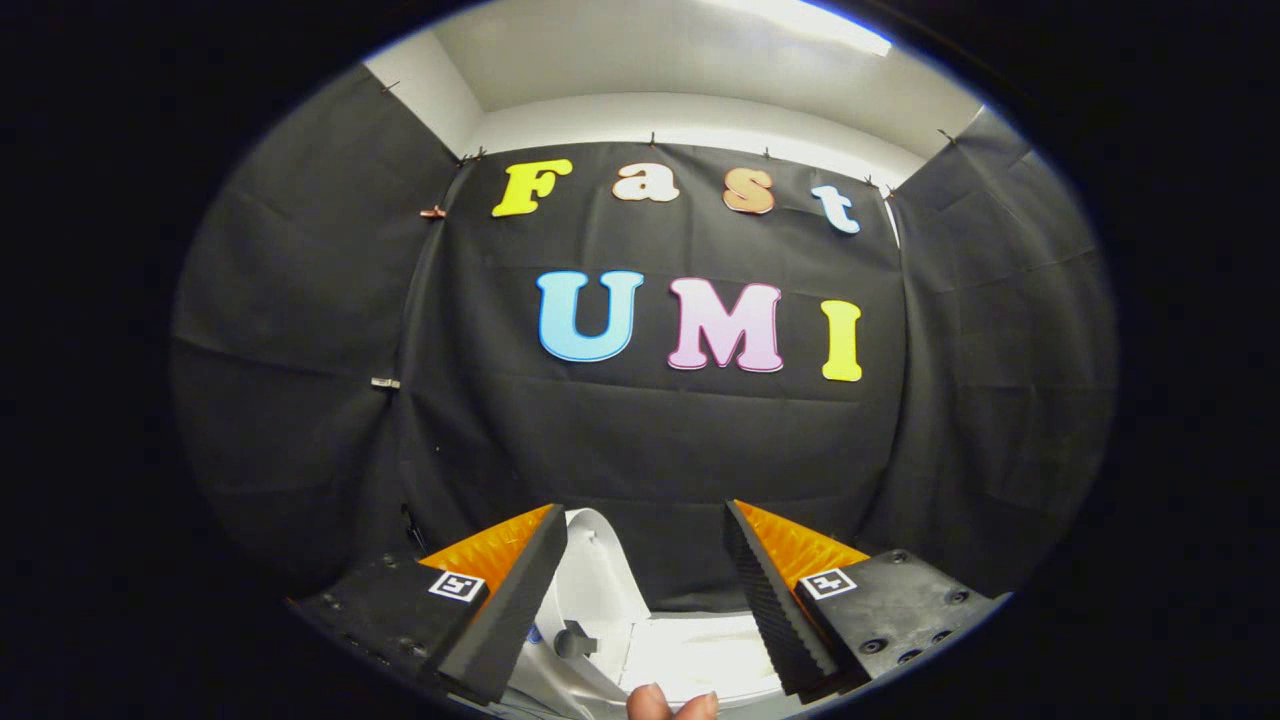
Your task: Open the toilet lid.
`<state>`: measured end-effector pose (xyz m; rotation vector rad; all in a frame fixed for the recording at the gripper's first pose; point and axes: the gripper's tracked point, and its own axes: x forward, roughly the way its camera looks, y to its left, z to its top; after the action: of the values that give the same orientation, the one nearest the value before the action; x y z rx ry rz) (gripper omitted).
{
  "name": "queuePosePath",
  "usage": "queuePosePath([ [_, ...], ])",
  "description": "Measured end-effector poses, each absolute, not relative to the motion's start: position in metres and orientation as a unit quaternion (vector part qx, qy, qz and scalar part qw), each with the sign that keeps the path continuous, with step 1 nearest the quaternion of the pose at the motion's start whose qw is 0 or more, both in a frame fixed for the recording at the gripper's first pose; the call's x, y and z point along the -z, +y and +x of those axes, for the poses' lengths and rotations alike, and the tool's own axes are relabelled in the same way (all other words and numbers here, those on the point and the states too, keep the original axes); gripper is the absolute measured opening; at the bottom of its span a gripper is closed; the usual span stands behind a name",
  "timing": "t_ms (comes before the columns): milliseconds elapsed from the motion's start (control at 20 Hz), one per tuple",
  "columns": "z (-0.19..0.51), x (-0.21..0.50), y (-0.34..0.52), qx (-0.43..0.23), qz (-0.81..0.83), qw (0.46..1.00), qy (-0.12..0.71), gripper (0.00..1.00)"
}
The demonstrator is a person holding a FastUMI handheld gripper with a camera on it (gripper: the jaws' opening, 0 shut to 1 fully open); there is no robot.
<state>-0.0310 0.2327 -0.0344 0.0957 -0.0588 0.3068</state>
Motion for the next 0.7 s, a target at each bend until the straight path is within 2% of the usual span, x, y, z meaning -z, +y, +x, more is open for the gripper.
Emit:
queuePosePath([
  [300,-0.038,0.011,0.178,-0.126,0.044,0.99,-0.034,0.98],
  [700,-0.048,-0.001,0.164,-0.132,0.049,0.99,-0.026,0.98],
])
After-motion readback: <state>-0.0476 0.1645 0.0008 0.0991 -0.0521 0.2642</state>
